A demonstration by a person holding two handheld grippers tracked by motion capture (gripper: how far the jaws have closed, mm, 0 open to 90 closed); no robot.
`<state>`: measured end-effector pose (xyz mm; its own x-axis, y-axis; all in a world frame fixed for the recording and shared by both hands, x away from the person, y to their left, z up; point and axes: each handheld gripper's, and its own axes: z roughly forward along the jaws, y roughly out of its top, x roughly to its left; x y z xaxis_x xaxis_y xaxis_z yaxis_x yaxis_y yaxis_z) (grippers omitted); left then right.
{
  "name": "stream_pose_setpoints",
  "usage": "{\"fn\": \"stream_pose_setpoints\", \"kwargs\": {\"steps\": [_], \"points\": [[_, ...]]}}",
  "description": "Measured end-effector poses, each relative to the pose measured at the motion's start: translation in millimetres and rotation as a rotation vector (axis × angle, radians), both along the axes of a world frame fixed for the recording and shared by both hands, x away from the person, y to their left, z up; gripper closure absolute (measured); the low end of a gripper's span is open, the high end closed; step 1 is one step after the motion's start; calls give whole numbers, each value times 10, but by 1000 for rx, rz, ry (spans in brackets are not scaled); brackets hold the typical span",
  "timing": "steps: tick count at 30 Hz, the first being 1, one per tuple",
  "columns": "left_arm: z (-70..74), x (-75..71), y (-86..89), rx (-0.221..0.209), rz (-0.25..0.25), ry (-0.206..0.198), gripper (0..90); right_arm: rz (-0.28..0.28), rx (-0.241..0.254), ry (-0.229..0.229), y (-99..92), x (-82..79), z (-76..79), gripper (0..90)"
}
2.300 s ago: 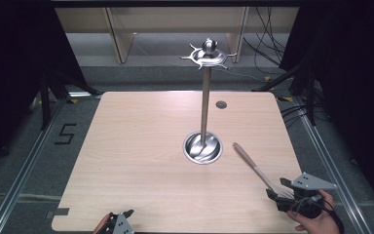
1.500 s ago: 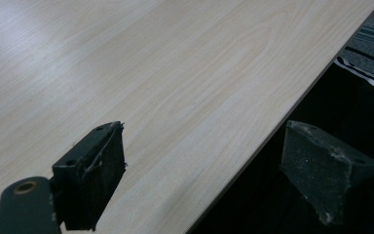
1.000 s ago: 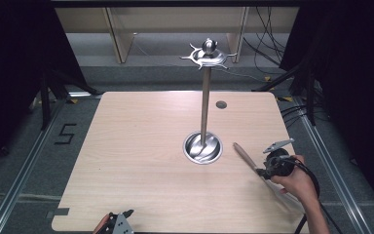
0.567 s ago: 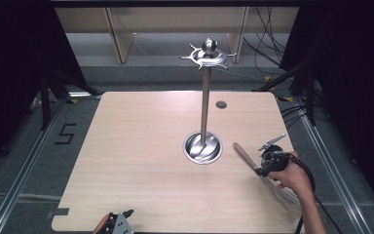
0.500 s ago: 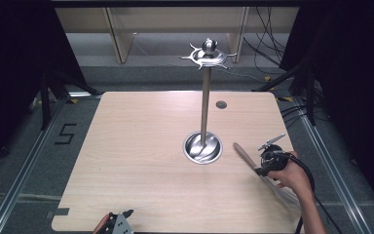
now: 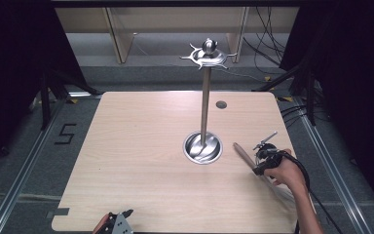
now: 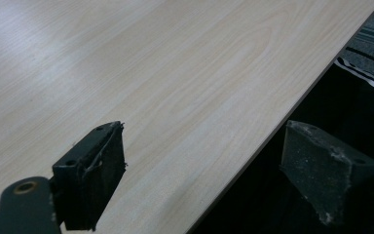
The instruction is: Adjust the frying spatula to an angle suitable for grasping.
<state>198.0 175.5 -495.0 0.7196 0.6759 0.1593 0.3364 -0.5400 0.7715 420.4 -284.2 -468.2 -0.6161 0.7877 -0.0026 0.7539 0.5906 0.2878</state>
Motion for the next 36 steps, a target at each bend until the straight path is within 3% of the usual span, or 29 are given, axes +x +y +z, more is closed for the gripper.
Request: {"fn": "stream_pose_setpoints", "kwargs": {"steps": [2, 5, 7, 9, 11, 12, 13, 15, 16, 18, 20, 24, 25, 27, 30, 31, 34, 36], "points": [[9, -2, 3, -4, -11, 21, 154, 7, -10, 13, 22, 20, 0, 665], [-3, 7, 2, 8, 2, -6, 154, 19, -29, 21, 37, 62, -24, 669], [6, -6, 0, -14, -8, 24, 154, 26, -43, 36, 42, 87, -23, 668], [-5, 6, 0, 7, 3, -7, 154, 20, -54, 45, 46, 107, -32, 663], [-3, 5, -1, 2, 3, -6, 154, 29, -58, 48, 43, 116, -40, 664], [0, -4, 0, -5, 1, 14, 154, 29, -57, 51, 54, 127, -45, 696], [-4, 7, 0, 7, 2, -6, 154, 31, -63, 46, 56, 131, -44, 706], [-3, 6, 0, 6, 3, -6, 153, 35, -68, 54, 72, 137, -42, 725], [9, -2, 4, -4, -9, 21, 154, 38, -70, 57, 74, 139, -40, 725], [1, -2, -1, 0, 0, -3, 154, 47, -79, 69, 77, 163, -41, 726], [8, -6, -4, -10, -9, 21, 154, 42, -80, 87, 81, 183, -38, 725], [2, -1, 3, 3, -2, -3, 154, 47, -86, 109, 98, 210, -37, 728], [8, -5, 2, -8, -10, 23, 154, 73, -97, 102, 99, 225, -40, 729], [8, -7, 2, -10, -8, 24, 154, 74, -103, 108, 110, 233, -41, 732], [15, -7, 10, 0, -9, 23, 154, 100, -104, 104, 101, 237, -41, 746], [-1, 3, 2, 1, 5, -9, 154, 95, -91, 120, 96, 228, -33, 758], [15, 13, 20, 7, -16, 6, 154, 108, -69, 97, 57, 205, -38, 766], [8, 2, 11, -6, -4, 22, 154, 104, -50, 102, 54, 174, -20, 766]]}}
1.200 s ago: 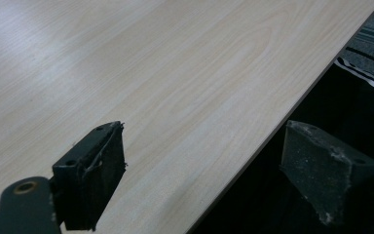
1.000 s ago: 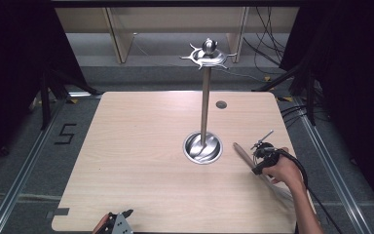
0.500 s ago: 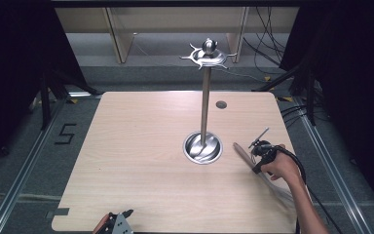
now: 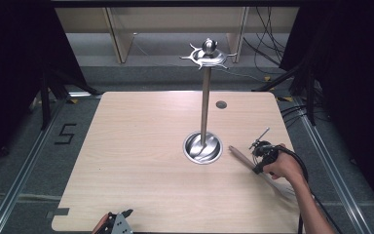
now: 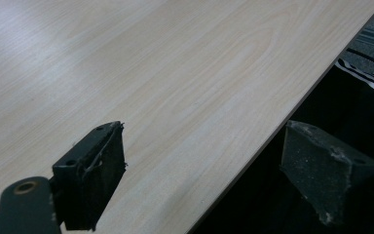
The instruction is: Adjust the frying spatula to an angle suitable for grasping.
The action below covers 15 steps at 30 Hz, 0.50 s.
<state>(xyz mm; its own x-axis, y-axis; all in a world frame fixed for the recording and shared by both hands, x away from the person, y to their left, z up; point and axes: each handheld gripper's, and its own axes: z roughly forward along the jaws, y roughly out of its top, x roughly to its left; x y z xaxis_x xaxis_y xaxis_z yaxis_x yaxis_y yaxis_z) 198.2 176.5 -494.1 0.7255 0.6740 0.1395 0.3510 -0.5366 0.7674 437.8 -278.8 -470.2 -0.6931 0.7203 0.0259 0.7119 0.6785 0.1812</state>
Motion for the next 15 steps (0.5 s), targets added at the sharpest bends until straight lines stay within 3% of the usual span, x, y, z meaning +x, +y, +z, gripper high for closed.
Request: {"fn": "stream_pose_setpoints", "kwargs": {"steps": [5, 6, 9, 11, 12, 15], "points": [[2, 2, -2, 6, 2, -1, 154, 1, 32, -30, -36, -29, 76, 767], [-8, -1, -11, -9, 8, -12, 154, 14, 39, -52, -48, -30, 94, 768], [2, -2, -7, -2, 4, -1, 154, 13, 53, -93, -63, -72, 162, 768], [-10, -3, -16, -13, 14, -22, 154, 13, 59, -100, -67, -88, 183, 768], [1, -1, -2, 1, 4, 0, 154, 0, 75, -160, -86, -137, 257, 769], [-9, -1, -17, -14, 11, -23, 154, -12, 109, -213, -98, -213, 333, 769]]}}
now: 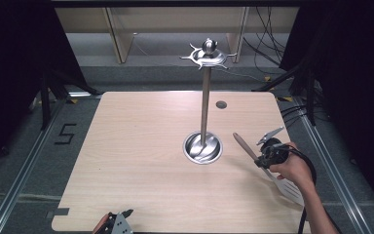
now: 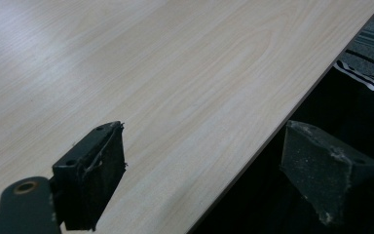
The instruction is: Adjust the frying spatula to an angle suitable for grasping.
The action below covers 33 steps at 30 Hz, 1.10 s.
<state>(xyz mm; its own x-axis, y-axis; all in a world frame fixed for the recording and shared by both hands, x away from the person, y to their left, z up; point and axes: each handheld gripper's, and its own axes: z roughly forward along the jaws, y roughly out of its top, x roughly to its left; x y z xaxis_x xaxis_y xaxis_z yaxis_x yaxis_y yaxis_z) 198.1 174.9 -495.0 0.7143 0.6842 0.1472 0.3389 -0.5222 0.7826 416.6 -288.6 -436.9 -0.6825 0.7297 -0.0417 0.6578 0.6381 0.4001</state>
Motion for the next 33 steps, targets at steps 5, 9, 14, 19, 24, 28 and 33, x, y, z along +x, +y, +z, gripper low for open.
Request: {"fn": "stream_pose_setpoints", "kwargs": {"steps": [5, 9, 14, 19, 24, 28, 33], "points": [[0, 1, 0, 2, 1, -5, 154, 11, 49, -79, -64, -116, 97, 769], [0, -1, -4, 0, 1, 2, 154, 11, 74, -128, -92, -191, 138, 769], [-3, -3, -5, -3, 3, 5, 154, 6, 110, -190, -109, -297, 206, 770], [-1, -3, -4, -3, 0, 5, 154, 1, 153, -250, -113, -374, 277, 769], [-6, -3, -9, -3, 5, -7, 154, -3, 195, -256, -129, -434, 375, 770], [-1, -1, 1, 1, 1, 1, 154, -24, 227, -283, -149, -467, 407, 770], [5, 2, 7, 15, 0, -4, 154, -26, 279, -304, -188, -515, 448, 770]]}}
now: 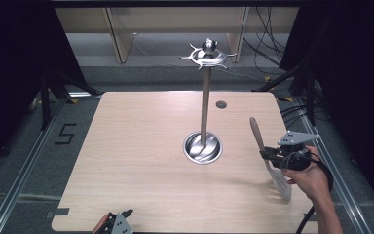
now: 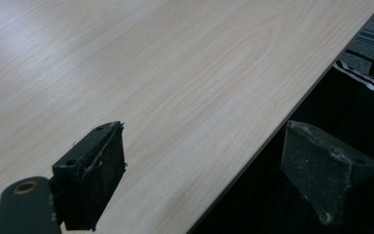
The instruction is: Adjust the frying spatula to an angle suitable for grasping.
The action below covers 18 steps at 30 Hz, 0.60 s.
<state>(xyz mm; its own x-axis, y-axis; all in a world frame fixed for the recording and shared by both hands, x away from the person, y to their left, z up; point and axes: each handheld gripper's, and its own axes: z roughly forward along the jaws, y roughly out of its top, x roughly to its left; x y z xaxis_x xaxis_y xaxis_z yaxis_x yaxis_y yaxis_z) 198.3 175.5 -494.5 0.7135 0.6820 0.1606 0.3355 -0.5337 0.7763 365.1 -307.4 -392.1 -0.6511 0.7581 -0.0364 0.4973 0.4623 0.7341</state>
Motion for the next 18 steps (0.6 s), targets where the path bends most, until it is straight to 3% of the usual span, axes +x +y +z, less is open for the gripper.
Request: {"fn": "stream_pose_setpoints", "kwargs": {"steps": [2, 4, 5, 7, 8, 10, 13, 14, 15, 18], "points": [[-4, -7, -9, -16, 2, 8, 154, 3, 4, -23, -13, 5, 5, 770], [8, -5, 4, 3, -13, 32, 154, -6, 55, -22, -31, -13, 17, 770], [5, -5, 0, -2, -12, 32, 154, 18, 65, -66, -52, 21, 6, 770], [7, -4, 3, 1, -16, 34, 154, 28, 72, -54, -57, 29, 9, 769], [4, -5, -1, -13, -12, 30, 154, -11, 106, -45, -30, 14, 9, 770], [-6, -2, -5, -17, 0, 8, 154, -4, 108, -83, -31, 25, 19, 770], [8, 0, 11, 2, -13, 31, 154, 4, 120, -78, -20, -3, 80, 770], [-4, 0, -1, -5, 0, 5, 154, 5, 131, -75, -8, -13, 95, 770], [-4, 0, -5, -14, -4, 2, 154, 7, 133, -85, -5, -21, 112, 770], [6, 4, 0, 0, -15, 32, 154, 28, 180, -119, 10, 1, 114, 770]]}}
